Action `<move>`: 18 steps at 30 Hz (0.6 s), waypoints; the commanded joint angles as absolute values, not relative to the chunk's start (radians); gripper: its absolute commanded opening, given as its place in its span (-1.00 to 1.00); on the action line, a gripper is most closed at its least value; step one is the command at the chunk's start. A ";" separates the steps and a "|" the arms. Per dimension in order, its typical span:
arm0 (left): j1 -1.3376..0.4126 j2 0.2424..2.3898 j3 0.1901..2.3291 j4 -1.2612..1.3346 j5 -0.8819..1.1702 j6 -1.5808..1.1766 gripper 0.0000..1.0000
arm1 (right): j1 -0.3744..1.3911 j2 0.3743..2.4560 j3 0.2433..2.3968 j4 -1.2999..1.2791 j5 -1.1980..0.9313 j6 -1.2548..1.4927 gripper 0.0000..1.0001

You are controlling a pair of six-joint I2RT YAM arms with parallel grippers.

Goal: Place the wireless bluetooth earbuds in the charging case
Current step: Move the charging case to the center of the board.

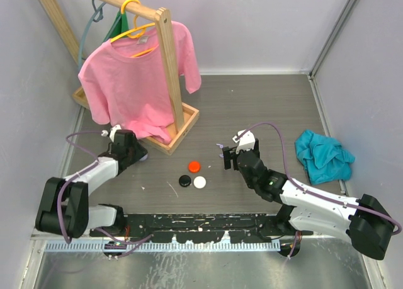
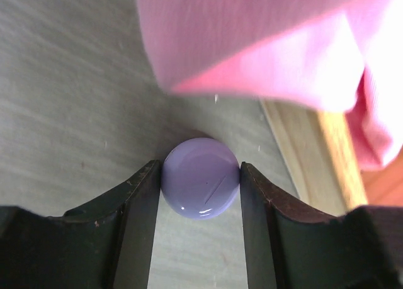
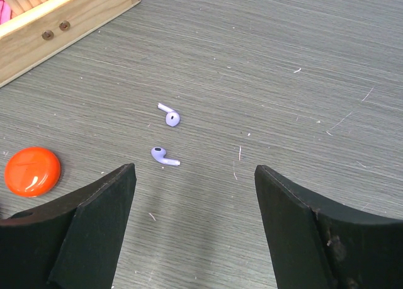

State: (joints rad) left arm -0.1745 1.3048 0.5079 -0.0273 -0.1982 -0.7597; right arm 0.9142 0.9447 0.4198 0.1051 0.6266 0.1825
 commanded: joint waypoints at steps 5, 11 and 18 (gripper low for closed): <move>-0.211 1.095 0.451 -0.270 0.001 -0.771 -0.17 | 0.914 0.929 0.437 0.147 0.635 0.181 0.64; -0.327 1.047 0.419 -0.301 -0.006 -0.837 -0.08 | 0.914 0.944 0.440 0.150 0.631 0.183 0.64; -0.409 1.053 0.397 -0.297 -0.002 -0.897 0.04 | 0.914 0.955 0.443 0.153 0.629 0.183 0.64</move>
